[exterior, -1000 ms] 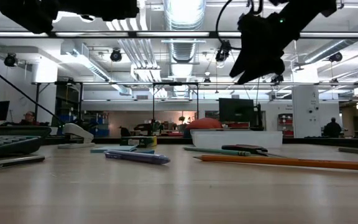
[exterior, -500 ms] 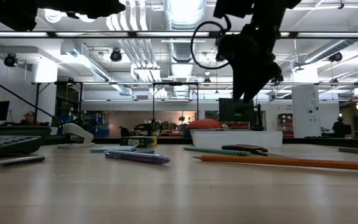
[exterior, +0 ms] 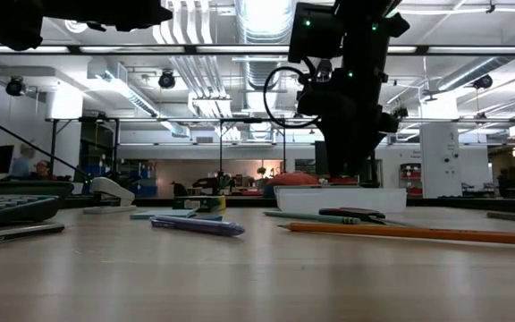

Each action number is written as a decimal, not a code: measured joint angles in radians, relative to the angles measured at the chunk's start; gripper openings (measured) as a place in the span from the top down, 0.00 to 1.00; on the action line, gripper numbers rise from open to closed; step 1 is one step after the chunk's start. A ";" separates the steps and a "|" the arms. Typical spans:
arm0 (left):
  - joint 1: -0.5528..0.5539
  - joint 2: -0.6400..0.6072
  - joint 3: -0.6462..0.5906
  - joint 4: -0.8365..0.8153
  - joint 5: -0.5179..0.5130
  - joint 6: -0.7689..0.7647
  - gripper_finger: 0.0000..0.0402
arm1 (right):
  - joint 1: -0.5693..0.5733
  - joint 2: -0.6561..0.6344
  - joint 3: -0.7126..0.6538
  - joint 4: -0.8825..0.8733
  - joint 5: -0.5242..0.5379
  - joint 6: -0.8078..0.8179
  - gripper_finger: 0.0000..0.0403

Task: Pack school essentials
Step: Put the blue pencil into the transparent supply box

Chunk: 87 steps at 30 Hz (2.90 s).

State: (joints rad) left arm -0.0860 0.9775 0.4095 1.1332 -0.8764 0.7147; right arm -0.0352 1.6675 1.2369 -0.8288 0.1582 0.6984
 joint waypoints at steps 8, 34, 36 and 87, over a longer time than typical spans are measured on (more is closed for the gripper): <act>0.001 0.002 0.000 0.001 0.000 0.006 1.00 | -0.003 0.016 0.000 0.038 0.000 0.001 0.46; 0.001 0.002 0.000 0.002 0.000 0.005 1.00 | 0.007 0.237 0.186 0.178 -0.055 -0.161 0.46; 0.001 0.002 0.000 0.002 0.000 0.005 1.00 | 0.006 0.270 0.226 0.108 -0.054 -0.163 0.46; 0.001 0.002 0.000 0.002 0.001 0.004 1.00 | 0.010 0.193 0.260 0.134 -0.080 -0.282 0.97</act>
State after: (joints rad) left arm -0.0855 0.9791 0.4095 1.1355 -0.8757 0.7189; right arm -0.0250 1.8606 1.4971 -0.6946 0.0779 0.4167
